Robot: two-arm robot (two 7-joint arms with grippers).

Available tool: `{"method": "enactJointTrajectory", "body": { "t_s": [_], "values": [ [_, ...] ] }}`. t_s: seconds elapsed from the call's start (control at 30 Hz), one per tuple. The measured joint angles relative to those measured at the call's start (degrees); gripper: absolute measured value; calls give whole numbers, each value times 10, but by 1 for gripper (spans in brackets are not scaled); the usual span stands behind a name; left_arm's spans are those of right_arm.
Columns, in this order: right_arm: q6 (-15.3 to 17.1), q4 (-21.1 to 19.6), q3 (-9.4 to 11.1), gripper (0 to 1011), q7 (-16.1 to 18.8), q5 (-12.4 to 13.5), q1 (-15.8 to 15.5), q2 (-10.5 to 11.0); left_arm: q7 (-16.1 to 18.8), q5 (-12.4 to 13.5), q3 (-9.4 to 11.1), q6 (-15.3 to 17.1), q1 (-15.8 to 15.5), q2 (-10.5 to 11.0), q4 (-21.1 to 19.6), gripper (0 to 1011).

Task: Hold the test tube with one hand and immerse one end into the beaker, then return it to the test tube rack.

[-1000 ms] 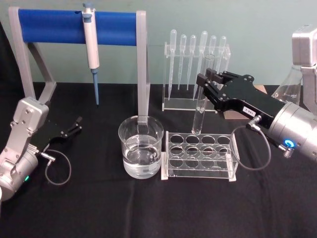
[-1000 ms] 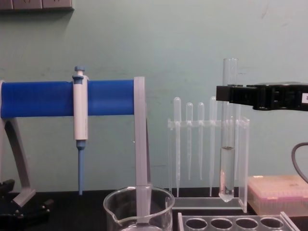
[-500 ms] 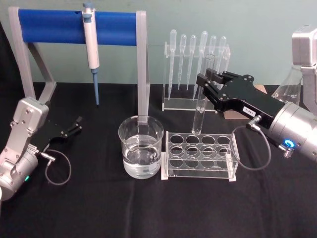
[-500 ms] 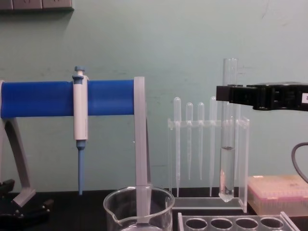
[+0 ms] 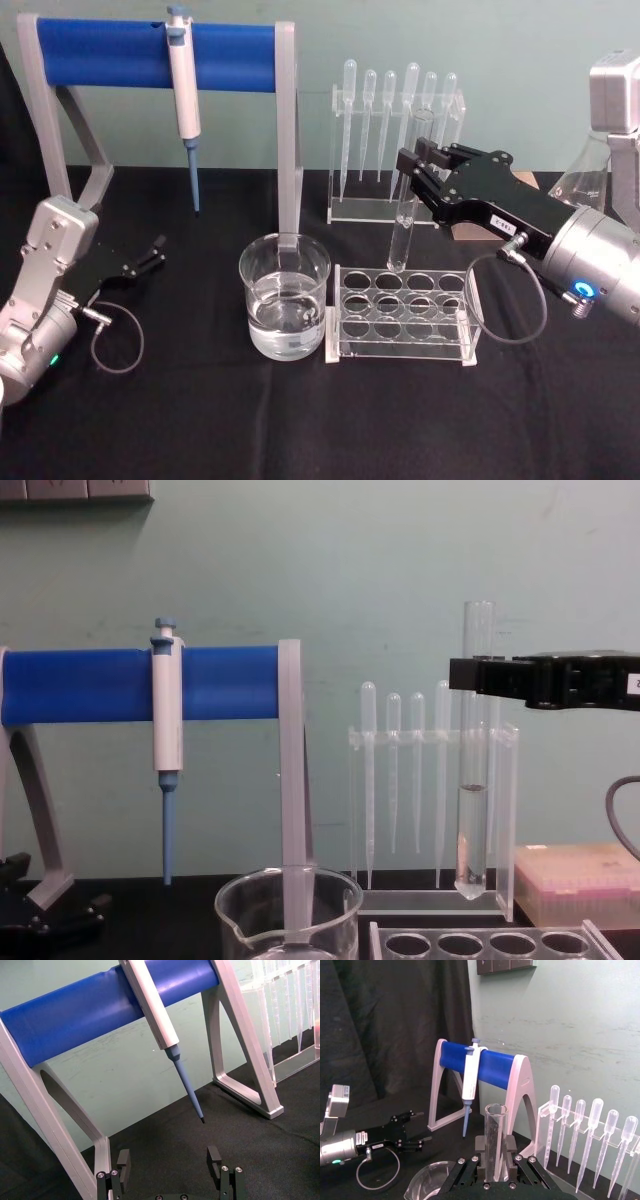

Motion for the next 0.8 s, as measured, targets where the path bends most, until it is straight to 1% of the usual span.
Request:
{"method": "enactJointTrajectory", "body": {
  "t_s": [0.8],
  "values": [
    [0,0,0,224,0,0,0,0,0,0,0,0,0,0,0,1000]
  ]
}}
